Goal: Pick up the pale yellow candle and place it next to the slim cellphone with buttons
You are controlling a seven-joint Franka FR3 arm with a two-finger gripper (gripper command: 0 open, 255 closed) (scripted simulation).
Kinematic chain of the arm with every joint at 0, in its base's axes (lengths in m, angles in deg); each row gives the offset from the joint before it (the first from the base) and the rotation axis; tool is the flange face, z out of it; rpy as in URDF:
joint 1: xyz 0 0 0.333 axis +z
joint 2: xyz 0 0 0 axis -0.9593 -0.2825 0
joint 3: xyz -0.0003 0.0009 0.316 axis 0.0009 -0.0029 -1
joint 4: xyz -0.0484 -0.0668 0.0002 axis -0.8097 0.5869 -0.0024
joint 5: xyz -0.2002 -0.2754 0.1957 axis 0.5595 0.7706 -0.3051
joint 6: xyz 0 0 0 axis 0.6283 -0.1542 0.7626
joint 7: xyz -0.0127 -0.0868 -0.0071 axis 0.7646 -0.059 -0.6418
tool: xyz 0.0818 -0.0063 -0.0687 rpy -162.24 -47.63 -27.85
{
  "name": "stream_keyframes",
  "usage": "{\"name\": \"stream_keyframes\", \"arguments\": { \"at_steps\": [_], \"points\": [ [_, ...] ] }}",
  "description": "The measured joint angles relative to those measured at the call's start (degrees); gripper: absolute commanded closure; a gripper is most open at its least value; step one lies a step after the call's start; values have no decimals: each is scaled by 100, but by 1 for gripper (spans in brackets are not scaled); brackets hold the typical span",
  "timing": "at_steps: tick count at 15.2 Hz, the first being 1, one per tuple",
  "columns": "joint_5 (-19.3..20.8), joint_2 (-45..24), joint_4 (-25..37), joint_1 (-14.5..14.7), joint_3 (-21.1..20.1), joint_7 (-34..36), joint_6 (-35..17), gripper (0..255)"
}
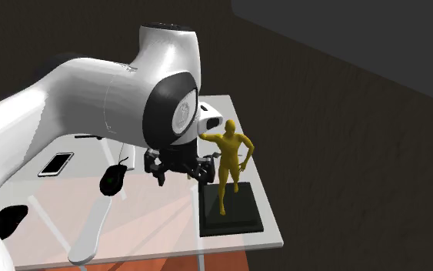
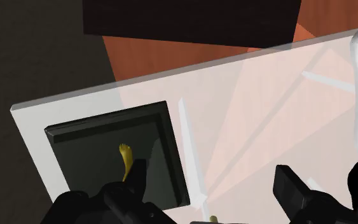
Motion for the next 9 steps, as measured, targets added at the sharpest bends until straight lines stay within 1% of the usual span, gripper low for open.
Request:
{"name": "stream_keyframes", "arguments": {
  "at_steps": [1,3,9],
  "points": [
    [0,0,0,0,0,0,0,0],
    [-36,-258,103,8,-85,130,-117,0],
    [-121,-1641,912,27,-438,732,-513,0]
  ]
}}
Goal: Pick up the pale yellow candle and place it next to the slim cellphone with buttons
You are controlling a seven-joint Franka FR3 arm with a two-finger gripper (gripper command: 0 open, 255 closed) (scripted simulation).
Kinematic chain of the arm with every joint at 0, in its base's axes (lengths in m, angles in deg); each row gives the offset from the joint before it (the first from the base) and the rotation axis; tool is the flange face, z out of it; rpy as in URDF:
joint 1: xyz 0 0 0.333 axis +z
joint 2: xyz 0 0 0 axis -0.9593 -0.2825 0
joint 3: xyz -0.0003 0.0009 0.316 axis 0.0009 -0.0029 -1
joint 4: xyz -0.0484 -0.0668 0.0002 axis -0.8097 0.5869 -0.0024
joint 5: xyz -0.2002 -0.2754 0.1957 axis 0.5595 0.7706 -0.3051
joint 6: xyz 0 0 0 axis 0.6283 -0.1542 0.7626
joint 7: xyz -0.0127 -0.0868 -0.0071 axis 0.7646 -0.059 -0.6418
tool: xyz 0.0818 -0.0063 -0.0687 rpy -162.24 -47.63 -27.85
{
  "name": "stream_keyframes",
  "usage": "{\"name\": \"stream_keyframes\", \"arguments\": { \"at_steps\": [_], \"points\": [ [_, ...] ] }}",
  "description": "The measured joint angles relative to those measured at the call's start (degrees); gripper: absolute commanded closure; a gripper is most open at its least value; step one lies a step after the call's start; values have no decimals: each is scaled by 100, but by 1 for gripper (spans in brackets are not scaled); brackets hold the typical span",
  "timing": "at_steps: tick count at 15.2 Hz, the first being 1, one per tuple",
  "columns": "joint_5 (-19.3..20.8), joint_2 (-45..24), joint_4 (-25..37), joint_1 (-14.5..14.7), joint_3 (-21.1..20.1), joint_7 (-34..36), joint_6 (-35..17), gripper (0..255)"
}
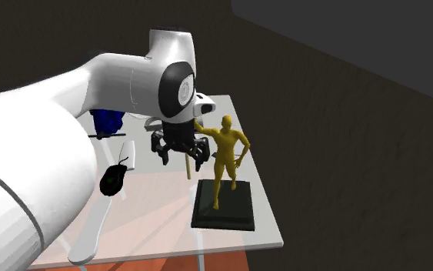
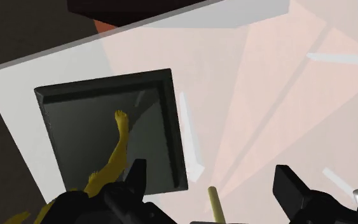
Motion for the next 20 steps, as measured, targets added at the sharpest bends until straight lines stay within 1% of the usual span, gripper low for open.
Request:
{"name": "stream_keyframes", "arguments": {
  "at_steps": [3,9,11,13,14,15,16,17,20],
  "points": [
    [9,-673,477,3,-158,327,-92,0],
    [138,-2137,1952,16,-387,949,-460,0],
    [193,-2569,2284,40,-444,1139,-893,0],
    [204,-2670,2269,36,-442,1169,-1213,0],
    [201,-2682,2110,39,-446,1185,-1203,0],
    [216,-2836,2166,43,-451,1199,-815,0],
    [218,-2852,2133,59,-467,1236,-580,0],
    [210,-2787,1972,43,-451,1200,-538,0],
    [212,-2826,1842,48,-457,1210,-581,0]
  ]
}}
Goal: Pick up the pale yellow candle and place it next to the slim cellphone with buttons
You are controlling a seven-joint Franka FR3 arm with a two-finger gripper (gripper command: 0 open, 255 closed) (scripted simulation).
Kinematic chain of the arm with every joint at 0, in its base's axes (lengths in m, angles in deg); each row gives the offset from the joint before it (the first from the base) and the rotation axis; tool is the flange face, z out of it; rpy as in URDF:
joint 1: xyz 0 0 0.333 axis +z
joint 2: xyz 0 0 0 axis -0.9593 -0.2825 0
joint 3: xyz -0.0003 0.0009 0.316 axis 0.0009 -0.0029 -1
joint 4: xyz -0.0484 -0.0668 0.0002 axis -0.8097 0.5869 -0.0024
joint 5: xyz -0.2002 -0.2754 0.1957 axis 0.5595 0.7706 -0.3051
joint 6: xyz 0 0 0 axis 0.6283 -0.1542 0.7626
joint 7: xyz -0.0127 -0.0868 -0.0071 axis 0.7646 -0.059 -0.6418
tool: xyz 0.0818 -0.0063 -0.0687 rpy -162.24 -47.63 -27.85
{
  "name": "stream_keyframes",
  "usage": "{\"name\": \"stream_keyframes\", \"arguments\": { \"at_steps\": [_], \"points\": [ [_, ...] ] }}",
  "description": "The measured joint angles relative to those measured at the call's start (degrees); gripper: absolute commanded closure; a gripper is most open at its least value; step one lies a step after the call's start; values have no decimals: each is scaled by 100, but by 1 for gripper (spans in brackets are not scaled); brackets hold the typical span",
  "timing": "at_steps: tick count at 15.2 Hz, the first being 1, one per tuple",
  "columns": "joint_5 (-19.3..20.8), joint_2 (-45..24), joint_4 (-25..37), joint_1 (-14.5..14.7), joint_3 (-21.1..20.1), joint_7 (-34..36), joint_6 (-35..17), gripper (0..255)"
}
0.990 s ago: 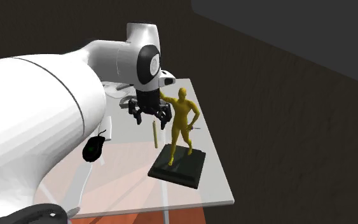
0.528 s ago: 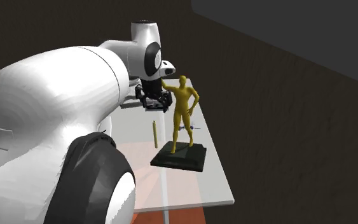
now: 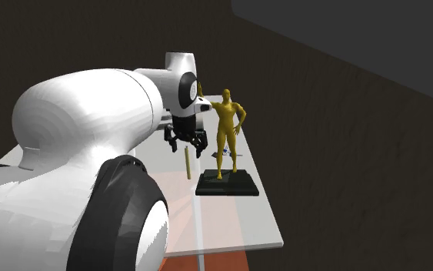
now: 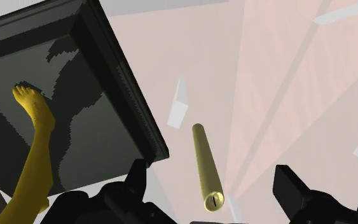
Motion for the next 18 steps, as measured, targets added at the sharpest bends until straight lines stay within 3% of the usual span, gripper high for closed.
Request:
{"name": "stream_keyframes", "arguments": {
  "at_steps": [5,6,18],
  "points": [
    [-1,5,-29,-1,1,-3,-7,0],
    [-1,6,-29,-1,1,-3,-7,255],
    [-1,13,50,0,1,0,82,255]
  ]
}}
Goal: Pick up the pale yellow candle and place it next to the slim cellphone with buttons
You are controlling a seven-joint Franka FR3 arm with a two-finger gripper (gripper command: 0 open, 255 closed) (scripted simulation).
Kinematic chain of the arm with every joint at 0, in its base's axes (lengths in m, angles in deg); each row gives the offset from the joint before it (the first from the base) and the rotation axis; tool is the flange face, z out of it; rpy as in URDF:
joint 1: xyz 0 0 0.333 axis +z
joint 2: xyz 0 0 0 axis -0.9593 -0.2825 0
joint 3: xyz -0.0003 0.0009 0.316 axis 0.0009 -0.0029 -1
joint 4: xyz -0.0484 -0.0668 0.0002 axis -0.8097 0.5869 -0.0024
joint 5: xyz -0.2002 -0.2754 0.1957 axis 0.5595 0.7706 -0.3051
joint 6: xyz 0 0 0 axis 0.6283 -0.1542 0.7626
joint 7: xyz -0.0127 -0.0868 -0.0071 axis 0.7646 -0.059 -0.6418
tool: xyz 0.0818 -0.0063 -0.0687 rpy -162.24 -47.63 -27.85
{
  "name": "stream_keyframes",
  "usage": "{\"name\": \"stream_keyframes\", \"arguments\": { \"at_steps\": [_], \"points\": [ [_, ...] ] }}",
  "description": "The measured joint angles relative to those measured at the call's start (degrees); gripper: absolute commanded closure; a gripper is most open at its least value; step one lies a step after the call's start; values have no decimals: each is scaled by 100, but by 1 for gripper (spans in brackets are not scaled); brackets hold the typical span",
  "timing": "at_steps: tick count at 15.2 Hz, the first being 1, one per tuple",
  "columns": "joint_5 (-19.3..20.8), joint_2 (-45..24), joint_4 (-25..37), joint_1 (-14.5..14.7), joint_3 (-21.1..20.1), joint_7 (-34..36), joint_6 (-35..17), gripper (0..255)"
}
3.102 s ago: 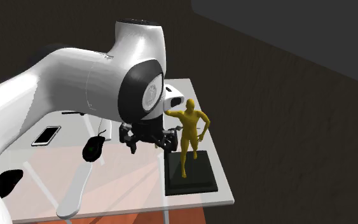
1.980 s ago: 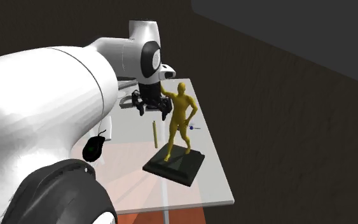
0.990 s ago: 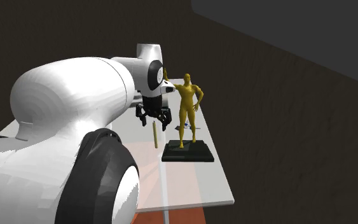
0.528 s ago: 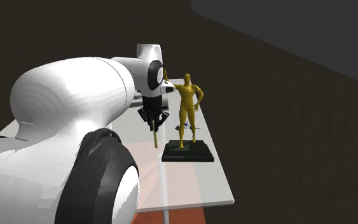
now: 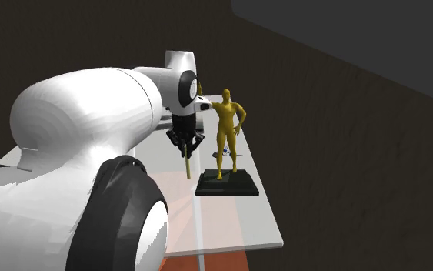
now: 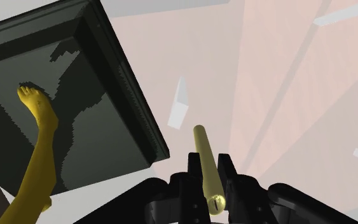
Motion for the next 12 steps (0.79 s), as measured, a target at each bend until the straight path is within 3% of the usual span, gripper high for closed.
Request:
{"name": "stream_keyframes", "arguments": {
  "at_steps": [12],
  "points": [
    [10,-88,1014,0,1,16,923,255]
  ]
}}
